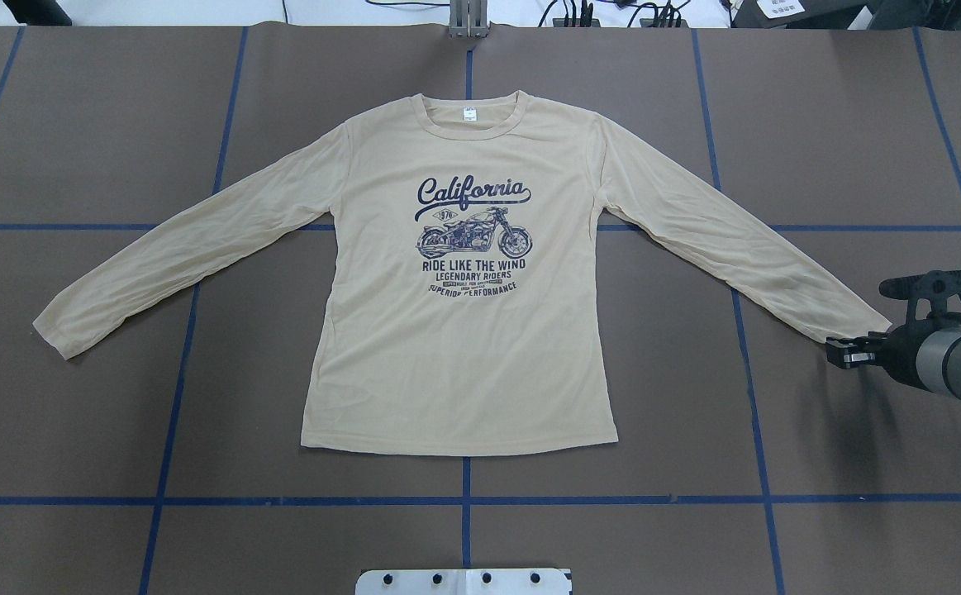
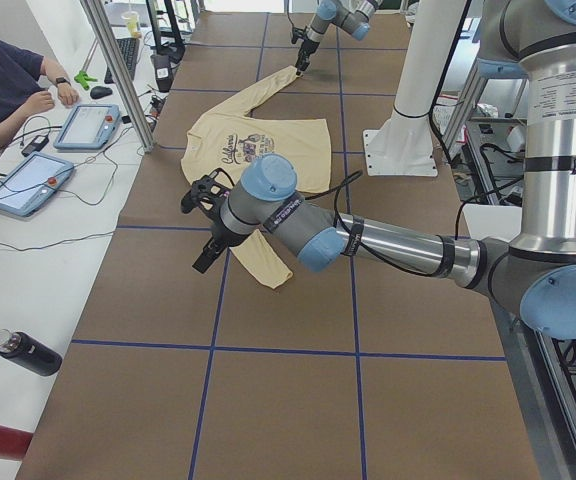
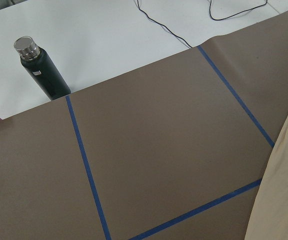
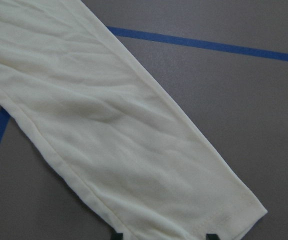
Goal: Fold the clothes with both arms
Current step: 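Lower the right gripper onto the sleeve cuff nearest it and grasp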
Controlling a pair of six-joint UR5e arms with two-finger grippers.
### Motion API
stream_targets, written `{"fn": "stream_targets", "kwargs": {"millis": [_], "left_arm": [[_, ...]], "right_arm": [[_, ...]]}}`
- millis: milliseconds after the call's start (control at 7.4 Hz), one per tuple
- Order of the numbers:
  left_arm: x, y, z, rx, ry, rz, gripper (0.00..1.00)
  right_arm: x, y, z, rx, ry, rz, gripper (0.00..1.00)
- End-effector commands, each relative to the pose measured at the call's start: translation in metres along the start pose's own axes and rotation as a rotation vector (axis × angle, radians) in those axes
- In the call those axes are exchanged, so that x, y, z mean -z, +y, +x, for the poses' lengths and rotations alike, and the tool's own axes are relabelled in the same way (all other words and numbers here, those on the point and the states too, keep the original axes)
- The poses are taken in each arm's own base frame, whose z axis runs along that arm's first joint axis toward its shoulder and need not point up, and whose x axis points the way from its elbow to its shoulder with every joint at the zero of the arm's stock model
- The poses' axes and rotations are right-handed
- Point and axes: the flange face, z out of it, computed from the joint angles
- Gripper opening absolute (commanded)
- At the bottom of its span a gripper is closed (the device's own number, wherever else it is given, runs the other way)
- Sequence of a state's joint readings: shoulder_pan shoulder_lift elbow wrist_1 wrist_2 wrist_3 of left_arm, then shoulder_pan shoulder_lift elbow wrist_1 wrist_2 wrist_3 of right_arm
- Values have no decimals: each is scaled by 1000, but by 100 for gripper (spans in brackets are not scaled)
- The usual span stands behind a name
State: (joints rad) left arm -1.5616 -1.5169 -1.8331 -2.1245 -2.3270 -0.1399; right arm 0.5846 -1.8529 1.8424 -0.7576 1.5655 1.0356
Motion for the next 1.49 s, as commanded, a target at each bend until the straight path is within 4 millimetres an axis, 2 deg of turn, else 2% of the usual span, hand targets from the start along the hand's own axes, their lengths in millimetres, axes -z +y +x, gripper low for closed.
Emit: {"fn": "stream_targets", "kwargs": {"millis": [0, 270, 405, 540, 946, 1081, 1216, 1351], "left_arm": [[0, 1, 0, 2, 0, -1, 100], [0, 0, 0, 1, 0, 0, 100], [0, 0, 0, 1, 0, 0, 100], [1, 0, 1, 0, 0, 1, 100], [2, -1, 2, -2, 1, 5, 100], [3, -1, 3, 0, 1, 5, 100], [2, 0, 2, 1, 0, 3, 100], [2, 0, 2, 1, 0, 3, 100]], "right_arm": [[-4, 3, 2, 4, 11, -9, 58], [-9, 7, 6, 0, 22, -19, 48], [-9, 6, 5, 0, 20, -18, 16], [-9, 6, 7, -1, 23, -18, 0], [0, -3, 0, -5, 1, -2, 0], [12, -20, 2, -21, -10, 24, 0], [25, -40, 4, -52, -25, 13, 0], [47, -94, -18, -75, -49, 31, 0]]}}
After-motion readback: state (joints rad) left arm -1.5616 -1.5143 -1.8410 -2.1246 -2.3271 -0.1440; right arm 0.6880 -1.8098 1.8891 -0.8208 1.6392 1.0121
